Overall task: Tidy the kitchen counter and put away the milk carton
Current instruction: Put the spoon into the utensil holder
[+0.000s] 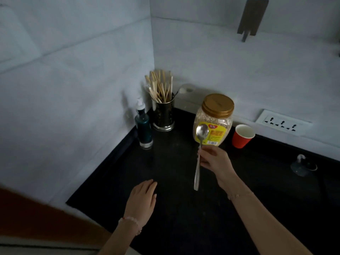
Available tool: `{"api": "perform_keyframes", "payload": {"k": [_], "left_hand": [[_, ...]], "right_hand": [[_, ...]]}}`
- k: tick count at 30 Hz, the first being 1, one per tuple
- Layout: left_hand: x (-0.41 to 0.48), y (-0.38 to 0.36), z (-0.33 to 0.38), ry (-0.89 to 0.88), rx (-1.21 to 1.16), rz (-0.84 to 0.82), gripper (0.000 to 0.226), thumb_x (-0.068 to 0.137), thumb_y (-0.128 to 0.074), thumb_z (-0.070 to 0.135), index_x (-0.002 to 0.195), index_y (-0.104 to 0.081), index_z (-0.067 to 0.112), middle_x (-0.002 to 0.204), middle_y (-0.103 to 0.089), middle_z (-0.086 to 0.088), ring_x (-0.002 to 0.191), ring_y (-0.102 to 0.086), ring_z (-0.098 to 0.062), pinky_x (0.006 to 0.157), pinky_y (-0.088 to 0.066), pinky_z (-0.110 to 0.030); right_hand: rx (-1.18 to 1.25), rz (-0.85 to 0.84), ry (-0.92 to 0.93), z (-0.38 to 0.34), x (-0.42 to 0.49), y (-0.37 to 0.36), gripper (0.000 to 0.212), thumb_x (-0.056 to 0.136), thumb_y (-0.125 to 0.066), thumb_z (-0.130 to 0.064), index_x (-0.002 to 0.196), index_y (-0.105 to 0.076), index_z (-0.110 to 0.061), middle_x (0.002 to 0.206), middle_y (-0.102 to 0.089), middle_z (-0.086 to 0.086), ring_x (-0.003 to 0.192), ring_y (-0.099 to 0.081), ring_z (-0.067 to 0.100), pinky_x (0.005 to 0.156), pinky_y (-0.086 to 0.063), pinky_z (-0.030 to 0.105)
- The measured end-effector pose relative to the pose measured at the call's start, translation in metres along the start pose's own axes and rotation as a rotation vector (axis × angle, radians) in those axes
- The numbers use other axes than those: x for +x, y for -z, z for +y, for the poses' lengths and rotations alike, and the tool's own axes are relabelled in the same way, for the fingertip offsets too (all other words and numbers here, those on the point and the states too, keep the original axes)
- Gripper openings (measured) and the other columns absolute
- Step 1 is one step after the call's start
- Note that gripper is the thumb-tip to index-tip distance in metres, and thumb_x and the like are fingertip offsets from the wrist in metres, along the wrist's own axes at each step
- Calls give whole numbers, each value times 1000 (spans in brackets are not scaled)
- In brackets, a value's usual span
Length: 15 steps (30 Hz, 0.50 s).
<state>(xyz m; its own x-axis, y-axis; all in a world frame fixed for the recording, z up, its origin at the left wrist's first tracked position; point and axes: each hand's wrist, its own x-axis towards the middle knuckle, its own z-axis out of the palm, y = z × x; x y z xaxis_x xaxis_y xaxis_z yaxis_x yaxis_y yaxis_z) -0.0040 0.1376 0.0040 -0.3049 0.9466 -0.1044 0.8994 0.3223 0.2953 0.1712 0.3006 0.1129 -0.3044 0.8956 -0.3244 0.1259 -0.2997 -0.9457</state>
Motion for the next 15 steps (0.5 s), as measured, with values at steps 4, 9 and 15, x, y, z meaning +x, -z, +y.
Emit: {"api": "perform_keyframes", "payload": {"k": [4,9,15], "left_hand": [[20,6,-18,12,-6,-17,46,97,-33,33,142,-27,25,152,-28,5,140,-24,-11,116,-19,-28],[39,9,-33,5,3,-72,48,97,-30,33,143,-23,25,154,-22,4,143,-19,-13,117,-17,-31],[51,4,-50,0,-1,-61,46,96,-33,33,141,-30,23,152,-29,3,140,-27,-15,117,-21,-34]], "right_hand": [[48,-7,85,-31,47,-35,8,88,-58,-4,92,-60,-11,89,-64,8,80,-65,15,68,-58,23],[76,33,130,-69,105,-76,12,86,-59,0,85,-57,-12,85,-62,7,79,-63,18,65,-58,23],[31,160,258,-115,158,-101,12,83,-62,-1,89,-59,-11,81,-63,6,73,-65,18,64,-59,25]]}}
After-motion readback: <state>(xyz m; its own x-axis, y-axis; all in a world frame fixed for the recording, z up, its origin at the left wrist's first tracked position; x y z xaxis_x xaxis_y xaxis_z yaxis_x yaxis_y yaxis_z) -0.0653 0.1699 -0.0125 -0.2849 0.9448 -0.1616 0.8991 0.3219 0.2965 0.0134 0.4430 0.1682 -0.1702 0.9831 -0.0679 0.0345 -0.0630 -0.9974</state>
